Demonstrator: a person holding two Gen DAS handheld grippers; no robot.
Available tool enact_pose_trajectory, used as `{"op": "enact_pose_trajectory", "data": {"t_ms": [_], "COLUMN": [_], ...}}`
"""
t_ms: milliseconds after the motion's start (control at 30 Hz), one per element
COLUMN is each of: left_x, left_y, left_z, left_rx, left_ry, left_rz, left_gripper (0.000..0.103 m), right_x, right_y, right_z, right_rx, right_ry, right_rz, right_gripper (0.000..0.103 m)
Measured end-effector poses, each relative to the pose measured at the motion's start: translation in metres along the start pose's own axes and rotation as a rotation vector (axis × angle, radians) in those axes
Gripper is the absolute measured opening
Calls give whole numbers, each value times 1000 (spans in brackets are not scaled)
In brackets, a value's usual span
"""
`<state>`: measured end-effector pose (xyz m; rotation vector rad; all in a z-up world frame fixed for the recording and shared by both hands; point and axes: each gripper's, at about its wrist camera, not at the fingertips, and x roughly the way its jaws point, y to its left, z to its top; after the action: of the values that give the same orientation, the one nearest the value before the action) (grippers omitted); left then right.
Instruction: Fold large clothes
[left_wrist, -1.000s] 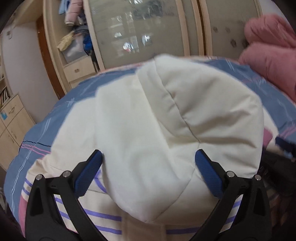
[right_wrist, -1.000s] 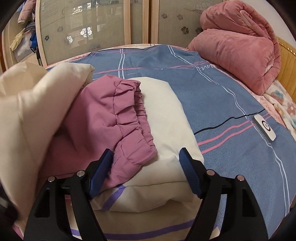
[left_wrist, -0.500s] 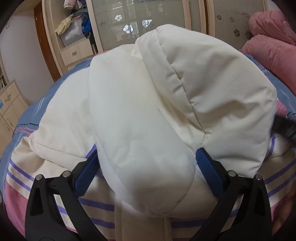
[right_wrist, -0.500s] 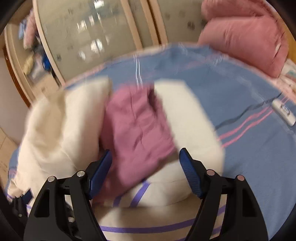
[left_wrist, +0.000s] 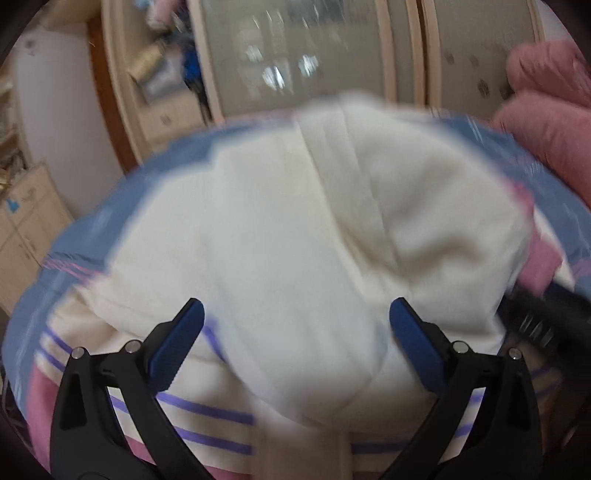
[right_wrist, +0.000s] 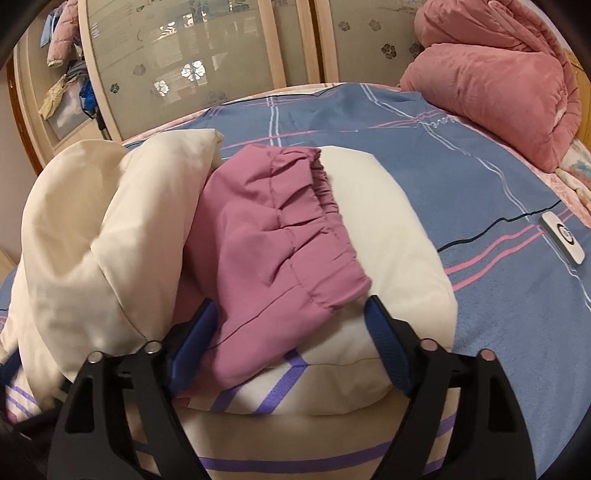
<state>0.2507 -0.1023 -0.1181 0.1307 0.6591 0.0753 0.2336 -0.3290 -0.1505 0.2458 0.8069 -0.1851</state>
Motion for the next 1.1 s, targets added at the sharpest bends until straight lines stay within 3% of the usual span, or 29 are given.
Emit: {"op": "enact_pose_trajectory", "data": {"t_ms": [67,167,267,333,400,467,667,800,900,967,1100], "left_x": [1,22,37,38,38,35,6,22,46,53,56], "left_y": [-1,-2,7,10,11,12,23,22,25,28,30], "left_z": [8,4,-13,-21,-22,-19,-1,4,-1,-7,-11], "left_rx": [28,32,-56,-88,-88,-87,-103,-96,-103,-132,-141], "left_ry": [-8,86,151,150,152,151,-45,12,106,115,118], "left_rz": [16,25,-27,-37,-39,-39,41,42,-4,-22,-27], "left_gripper": [101,101,101,101,101,101,101,101,101,101,101], "right_x": [-5,-39,-65,-61,-38,-21,-18,-12,-1,6,-6], "right_y": [-2,-12,-2,6,12,13,11,19,9,6,6], "right_z": [1,3,4,4,2,1,4,1,0,0,-1], "right_rx": [18,103,33,-7,-19,-19,-20,-62,-9,6,18], "right_ry": [-19,-178,-295,-269,-147,-86,-67,-44,21,46,-8], "right_rz": [10,89,33,37,90,61,56,10,29,44,47], "right_gripper": [84,77,75,75,75,75,80,82,85,86,86]}}
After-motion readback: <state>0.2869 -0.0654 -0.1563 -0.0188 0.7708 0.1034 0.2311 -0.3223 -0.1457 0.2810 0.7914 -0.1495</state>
